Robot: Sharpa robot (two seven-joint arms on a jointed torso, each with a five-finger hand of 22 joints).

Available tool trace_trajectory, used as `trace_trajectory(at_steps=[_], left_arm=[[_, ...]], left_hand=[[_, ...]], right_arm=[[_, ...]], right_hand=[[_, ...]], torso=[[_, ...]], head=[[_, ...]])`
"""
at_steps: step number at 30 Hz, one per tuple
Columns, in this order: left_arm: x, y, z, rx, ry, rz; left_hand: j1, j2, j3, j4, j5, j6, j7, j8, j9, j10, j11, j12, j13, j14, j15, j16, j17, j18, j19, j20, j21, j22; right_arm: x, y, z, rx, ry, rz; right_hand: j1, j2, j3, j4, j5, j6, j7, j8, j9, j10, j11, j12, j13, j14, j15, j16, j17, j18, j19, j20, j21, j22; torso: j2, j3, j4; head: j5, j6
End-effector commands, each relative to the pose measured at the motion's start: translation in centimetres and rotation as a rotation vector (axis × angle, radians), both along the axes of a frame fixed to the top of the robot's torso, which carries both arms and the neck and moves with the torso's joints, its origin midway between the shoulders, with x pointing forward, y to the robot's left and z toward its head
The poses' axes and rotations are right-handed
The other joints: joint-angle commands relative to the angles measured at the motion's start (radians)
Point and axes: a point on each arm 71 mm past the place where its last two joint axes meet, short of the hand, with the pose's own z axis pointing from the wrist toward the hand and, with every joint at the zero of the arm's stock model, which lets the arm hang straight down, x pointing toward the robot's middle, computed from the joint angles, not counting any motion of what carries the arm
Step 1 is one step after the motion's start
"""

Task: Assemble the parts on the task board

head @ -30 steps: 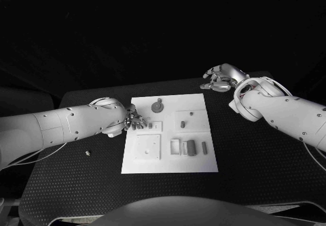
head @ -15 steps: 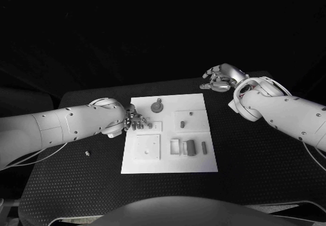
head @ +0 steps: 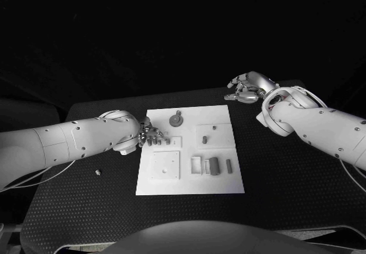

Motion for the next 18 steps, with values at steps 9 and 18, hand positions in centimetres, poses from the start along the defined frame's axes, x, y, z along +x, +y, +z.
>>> trace_trajectory(at_steps=[9, 18], left_arm=[[0.0, 0.0, 1.7, -0.135, -0.001, 0.008], [1.3, 0.8, 5.6, -0.266, -0.059, 0.046]], left_hand=[[0.071, 0.007, 0.116, 0.009, -0.025, 0.0, 0.007, -0.008, -0.001, -0.01, 0.0, 0.002, -0.006, -0.005, -0.002, 0.002, -0.006, 0.013, 0.002, 0.001, -0.003, 0.016], [0.072, -0.018, 0.071, -0.005, -0.046, -0.064, 0.033, -0.037, -0.009, -0.056, 0.02, -0.011, -0.011, -0.043, 0.014, -0.02, -0.02, 0.011, -0.036, 0.013, -0.023, 0.013]], right_arm=[[0.0, -0.1, -0.1, -0.005, 0.006, 0.005], [0.1, 0.0, -0.2, -0.005, 0.009, 0.004]], right_hand=[[-0.009, 0.005, -0.001, 0.006, -0.001, -0.011, 0.017, 0.002, -0.001, -0.006, -0.001, 0.003, -0.001, -0.007, 0.0, -0.005, -0.001, 0.015, -0.002, -0.006, -0.006, 0.01], [-0.009, 0.005, -0.001, 0.007, -0.001, -0.011, 0.017, 0.002, -0.001, -0.006, -0.001, 0.003, -0.001, -0.006, 0.0, -0.005, -0.001, 0.015, -0.002, -0.006, -0.006, 0.01]], torso=[[0.0, -0.0021, 0.0016], [-0.003, -0.0013, -0.0003]], head=[[0.005, 0.0], [0.015, 0.003]])
